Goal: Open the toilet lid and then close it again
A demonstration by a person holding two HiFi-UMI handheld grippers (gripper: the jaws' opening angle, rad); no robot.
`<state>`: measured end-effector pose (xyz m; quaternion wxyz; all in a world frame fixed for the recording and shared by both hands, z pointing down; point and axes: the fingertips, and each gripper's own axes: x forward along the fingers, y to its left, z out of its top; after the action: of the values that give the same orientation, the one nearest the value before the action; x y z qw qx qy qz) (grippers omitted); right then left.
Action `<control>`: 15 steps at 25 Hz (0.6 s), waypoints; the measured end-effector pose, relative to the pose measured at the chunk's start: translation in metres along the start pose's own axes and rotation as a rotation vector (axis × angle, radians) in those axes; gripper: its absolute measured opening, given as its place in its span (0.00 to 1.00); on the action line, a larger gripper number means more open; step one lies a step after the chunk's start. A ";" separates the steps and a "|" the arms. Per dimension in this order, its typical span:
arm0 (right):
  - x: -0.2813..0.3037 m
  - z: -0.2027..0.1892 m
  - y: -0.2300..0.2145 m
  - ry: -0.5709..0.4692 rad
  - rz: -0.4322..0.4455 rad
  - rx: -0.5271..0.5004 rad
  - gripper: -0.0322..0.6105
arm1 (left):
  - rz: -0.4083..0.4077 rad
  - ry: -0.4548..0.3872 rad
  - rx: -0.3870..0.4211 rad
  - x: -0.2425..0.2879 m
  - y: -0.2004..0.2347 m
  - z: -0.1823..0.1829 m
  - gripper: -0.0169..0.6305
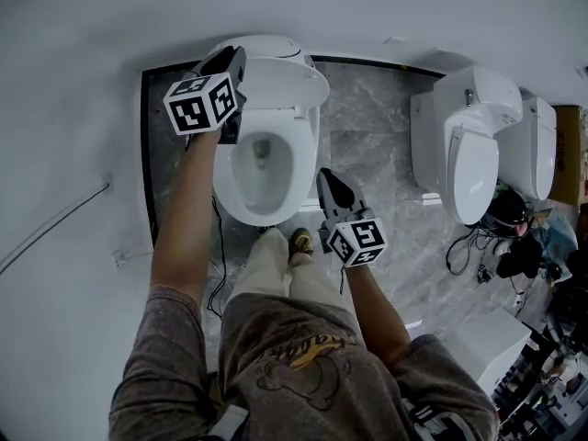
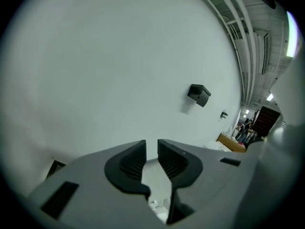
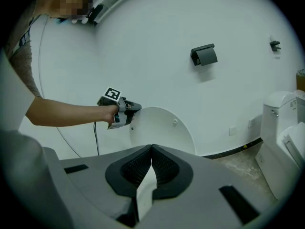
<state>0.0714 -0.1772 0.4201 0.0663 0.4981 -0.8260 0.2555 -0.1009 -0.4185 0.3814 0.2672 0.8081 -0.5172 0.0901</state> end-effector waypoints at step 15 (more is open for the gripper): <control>-0.090 -0.061 0.038 0.007 0.153 -0.037 0.09 | 0.157 -0.083 -0.002 -0.136 -0.046 -0.109 0.14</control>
<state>0.0747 -0.0624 0.4265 0.0587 0.4313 -0.8660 0.2461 -0.1073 -0.2393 0.4004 0.2383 0.7679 -0.5897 0.0768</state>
